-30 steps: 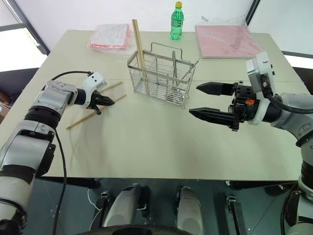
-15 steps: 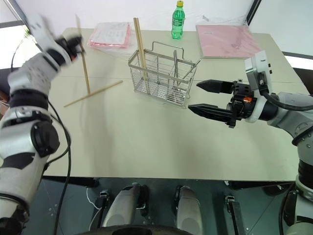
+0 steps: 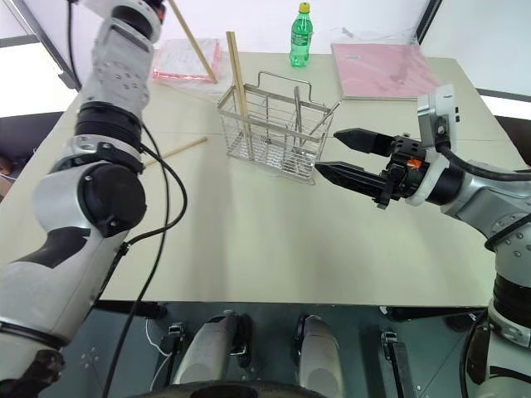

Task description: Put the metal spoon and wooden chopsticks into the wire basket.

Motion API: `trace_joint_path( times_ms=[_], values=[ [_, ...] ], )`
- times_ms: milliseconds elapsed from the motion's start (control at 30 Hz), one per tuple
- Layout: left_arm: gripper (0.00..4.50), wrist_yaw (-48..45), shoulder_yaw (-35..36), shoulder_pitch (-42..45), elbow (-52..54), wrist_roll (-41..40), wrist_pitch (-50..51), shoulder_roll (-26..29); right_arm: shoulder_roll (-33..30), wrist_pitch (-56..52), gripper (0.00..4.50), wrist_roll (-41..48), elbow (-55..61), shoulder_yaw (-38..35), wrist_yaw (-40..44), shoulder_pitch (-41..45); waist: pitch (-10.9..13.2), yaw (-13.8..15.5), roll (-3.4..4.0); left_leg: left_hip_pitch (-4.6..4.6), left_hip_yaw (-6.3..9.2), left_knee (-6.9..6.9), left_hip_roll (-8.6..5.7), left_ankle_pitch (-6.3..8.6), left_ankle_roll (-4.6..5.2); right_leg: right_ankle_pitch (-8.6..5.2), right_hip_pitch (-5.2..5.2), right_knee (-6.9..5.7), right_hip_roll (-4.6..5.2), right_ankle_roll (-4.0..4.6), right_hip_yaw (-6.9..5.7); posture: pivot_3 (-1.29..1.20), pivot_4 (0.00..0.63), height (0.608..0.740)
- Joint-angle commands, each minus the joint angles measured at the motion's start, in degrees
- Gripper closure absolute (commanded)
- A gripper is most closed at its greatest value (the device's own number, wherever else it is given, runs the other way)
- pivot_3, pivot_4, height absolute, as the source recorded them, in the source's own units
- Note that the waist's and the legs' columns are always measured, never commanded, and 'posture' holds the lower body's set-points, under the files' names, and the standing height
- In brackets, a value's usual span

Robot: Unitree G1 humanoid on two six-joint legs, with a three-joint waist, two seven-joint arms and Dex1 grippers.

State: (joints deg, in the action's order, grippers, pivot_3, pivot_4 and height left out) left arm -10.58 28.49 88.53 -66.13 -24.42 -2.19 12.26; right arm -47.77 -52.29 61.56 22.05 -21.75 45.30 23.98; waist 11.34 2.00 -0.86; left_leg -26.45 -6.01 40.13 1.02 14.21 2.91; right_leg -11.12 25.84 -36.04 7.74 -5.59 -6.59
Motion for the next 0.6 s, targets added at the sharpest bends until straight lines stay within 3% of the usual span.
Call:
trace_joint_path(
  times_ms=[33, 233, 600],
  values=[
    [4.42, -1.88, -3.35, 2.99, -0.74, 3.21, -4.33, -0.42, -0.55, 0.00, 0.00, 2.76, 2.95, -3.13, -2.02, -0.82, 0.00, -0.01, 0.00, 0.01, 0.00, 0.00, 0.02, 0.00, 0.00, 0.00, 0.00, 0.00, -0.02, 0.00, 0.00, 0.00, 0.150, 0.699],
    [4.42, -4.76, -11.47, -0.45, -1.51, 11.23, -11.16, -4.20, -1.23, 0.24, 0.00, 4.50, 4.16, -4.77, -4.49, -2.66, 0.00, 0.43, -0.01, -0.02, 0.02, 0.01, 0.00, 0.02, 0.03, 0.00, -0.02, 0.03, 0.01, 0.01, 0.00, 0.00, 0.150, 0.699],
    [4.42, -5.53, -14.56, -6.38, 2.32, 13.14, -12.80, -7.54, -2.19, 0.96, 0.00, 5.94, 1.88, -5.09, -5.86, -0.92, 0.00, 0.17, -0.01, -0.05, 0.02, 0.01, 0.04, 0.05, 0.08, 0.00, 0.08, 0.01, -0.02, 0.02, 0.02, 0.00, 0.150, 0.699]
  ],
)
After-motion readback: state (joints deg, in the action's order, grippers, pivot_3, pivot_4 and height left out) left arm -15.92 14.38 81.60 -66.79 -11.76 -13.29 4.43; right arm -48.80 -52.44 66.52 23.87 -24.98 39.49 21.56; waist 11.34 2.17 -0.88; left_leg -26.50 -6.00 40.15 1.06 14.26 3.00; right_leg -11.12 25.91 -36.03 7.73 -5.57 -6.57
